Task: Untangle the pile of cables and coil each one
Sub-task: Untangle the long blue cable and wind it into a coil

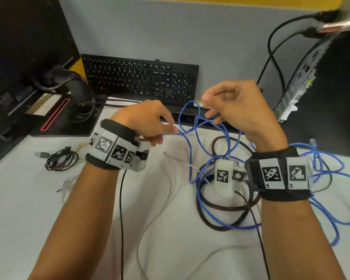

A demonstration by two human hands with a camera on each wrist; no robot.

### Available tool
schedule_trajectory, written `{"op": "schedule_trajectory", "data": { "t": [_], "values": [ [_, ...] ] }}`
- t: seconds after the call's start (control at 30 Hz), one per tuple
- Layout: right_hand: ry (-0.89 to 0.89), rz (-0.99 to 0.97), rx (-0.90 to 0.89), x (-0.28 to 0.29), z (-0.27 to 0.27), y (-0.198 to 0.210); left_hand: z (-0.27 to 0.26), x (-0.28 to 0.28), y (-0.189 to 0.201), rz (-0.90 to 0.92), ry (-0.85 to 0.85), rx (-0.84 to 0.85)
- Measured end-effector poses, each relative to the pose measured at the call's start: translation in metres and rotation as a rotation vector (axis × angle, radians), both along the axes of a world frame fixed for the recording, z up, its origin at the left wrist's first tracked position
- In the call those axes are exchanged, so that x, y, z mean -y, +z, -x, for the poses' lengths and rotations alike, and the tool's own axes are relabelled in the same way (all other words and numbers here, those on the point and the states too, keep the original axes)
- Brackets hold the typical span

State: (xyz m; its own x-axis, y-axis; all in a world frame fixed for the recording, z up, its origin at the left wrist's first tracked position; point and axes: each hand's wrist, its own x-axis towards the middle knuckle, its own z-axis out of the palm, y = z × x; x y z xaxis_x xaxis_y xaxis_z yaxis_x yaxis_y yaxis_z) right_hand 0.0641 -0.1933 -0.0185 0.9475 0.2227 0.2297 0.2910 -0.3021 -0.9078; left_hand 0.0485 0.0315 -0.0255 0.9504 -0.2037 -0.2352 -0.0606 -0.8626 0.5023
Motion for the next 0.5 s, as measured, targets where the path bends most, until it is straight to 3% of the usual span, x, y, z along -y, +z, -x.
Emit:
{"op": "schedule_trajectory", "data": {
  "t": [0.1,0.2,0.5],
  "values": [
    [-0.073,0.175,0.019,0.006,-0.011,-0.011,-0.012,0.016,-0.02,-0.074,-0.059,0.065],
    [-0.11,0.376,-0.001,0.011,-0.019,-0.019,-0.016,0.017,-0.021,-0.008,-0.074,0.251],
    [0.131,0.525,-0.14,-0.003,-0.016,-0.025,-0.01,0.019,-0.005,0.266,-0.032,0.661]
  ]
}}
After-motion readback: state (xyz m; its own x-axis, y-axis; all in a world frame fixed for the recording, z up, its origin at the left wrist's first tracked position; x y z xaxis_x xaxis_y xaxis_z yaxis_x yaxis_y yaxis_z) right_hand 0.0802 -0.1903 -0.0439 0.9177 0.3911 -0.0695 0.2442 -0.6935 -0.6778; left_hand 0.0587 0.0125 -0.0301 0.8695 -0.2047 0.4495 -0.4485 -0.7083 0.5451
